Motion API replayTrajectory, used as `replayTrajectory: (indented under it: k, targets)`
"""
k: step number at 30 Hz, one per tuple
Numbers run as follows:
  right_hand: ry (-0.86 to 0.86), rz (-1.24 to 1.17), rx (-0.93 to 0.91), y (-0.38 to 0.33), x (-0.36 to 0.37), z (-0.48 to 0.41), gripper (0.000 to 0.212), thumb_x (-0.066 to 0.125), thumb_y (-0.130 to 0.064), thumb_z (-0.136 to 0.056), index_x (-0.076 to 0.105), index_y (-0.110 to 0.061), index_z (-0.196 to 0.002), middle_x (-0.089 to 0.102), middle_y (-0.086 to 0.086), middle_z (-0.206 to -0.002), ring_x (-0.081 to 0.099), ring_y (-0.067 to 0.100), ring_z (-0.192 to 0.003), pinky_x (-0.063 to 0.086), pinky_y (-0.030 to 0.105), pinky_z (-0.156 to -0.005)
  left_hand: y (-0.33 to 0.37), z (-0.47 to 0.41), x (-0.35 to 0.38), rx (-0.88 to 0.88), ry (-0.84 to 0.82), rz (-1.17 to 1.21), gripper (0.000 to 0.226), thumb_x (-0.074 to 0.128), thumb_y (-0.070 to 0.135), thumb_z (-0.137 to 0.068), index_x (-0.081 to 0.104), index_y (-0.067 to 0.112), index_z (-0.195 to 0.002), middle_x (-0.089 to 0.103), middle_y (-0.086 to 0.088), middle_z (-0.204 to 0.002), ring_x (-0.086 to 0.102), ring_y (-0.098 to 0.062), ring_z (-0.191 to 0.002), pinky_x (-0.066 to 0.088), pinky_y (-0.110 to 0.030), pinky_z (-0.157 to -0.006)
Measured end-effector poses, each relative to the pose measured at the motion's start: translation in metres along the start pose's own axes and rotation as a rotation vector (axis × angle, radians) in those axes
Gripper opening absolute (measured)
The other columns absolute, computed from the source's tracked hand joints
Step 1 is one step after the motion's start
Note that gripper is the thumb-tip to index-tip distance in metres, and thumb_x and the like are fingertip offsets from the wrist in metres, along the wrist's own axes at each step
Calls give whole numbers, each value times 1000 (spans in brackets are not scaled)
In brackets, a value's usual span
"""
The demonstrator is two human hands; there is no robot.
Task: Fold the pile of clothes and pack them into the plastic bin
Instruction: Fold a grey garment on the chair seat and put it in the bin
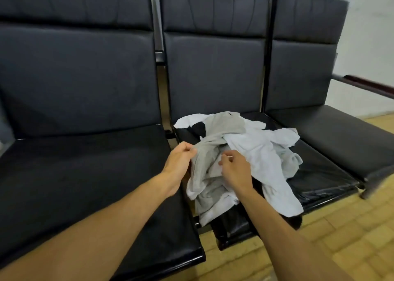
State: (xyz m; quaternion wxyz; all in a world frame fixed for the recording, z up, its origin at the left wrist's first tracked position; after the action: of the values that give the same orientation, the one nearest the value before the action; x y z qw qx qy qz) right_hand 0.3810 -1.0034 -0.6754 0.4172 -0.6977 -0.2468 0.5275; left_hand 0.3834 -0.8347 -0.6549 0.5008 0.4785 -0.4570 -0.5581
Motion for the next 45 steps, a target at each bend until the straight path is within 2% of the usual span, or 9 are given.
replayTrajectory:
  k: [15,21,26,30,34,37,39,42,45]
  targets:
    - [-219,-801,261,-52,56,33,55,54,-32,-97,27,-23,-144,55,14,-126,66,28,-98,59,38,-70,22,79,-136,30,58,238,23,32,12,-103,50,9,-89,59,-14,-102,55,-27,-96,46,-40,-87]
    - [-251,-288,-7,-75,100,47,18,62,-8,-86,72,-14,-99,70,7,-98,66,20,-83,57,39,-81,-4,110,-206,-48,312,266,31,38,11,-96,62,12,-77,66,-6,-80,61,-21,-79,52,-40,-80]
    - [-450,-303,-121,-108,143,73,16,58,-5,-91,71,-13,-84,66,4,-88,65,18,-64,60,34,-57,-49,122,-263,-144,474,-1,24,40,8,-89,54,11,-70,56,-5,-66,54,-23,-68,47,-35,-63]
    - [-471,-348,-175,-123,166,83,13,61,-9,-93,70,-16,-85,65,7,-94,68,22,-74,58,27,-55,-72,121,-286,-161,529,-176,28,41,24,-99,56,11,-80,63,-4,-89,59,-17,-82,47,-33,-76]
    - [-438,-427,-201,-139,178,84,22,61,-2,-90,68,-21,-99,66,9,-101,68,23,-94,59,29,-69,-60,122,-287,-55,440,-222,37,65,49,-86,54,19,-104,61,6,-99,58,-5,-90,45,-22,-71]
    - [-720,-806,-61,-150,188,88,51,57,1,-92,46,-24,-135,61,10,-118,65,24,-109,54,37,-91,-69,118,-287,-24,318,-468,45,83,36,-71,55,20,-101,64,5,-95,63,-8,-89,51,-21,-71]
    - [-765,-668,-119,-149,193,87,59,60,-3,-92,41,-34,-139,60,4,-123,63,19,-112,53,39,-94,-76,116,-292,-7,311,-635,30,79,33,-76,59,20,-95,65,7,-89,62,-7,-86,44,-11,-62]
    - [-638,-24,-442,-138,195,83,24,67,-20,-89,61,-28,-111,65,-5,-108,63,11,-99,54,34,-90,-79,116,-300,23,363,-659,21,71,34,-84,61,15,-89,65,3,-84,60,-6,-78,41,-12,-57]
    - [-864,318,-586,-118,201,91,23,77,-37,-79,64,-27,-95,64,-10,-98,62,6,-93,51,24,-87,-79,119,-305,18,416,-627,32,66,38,-88,63,7,-90,66,-3,-85,62,-13,-79,45,-20,-61]
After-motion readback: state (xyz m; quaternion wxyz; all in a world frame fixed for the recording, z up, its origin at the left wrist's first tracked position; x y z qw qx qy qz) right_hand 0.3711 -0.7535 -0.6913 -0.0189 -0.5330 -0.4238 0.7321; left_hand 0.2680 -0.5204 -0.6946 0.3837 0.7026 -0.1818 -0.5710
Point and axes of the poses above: each hand's wrist, its own z-axis away from the middle knuckle, its own x-axis out of the palm, y = z × x, the point moved 4 cm from there along -z, towards the middle knuckle
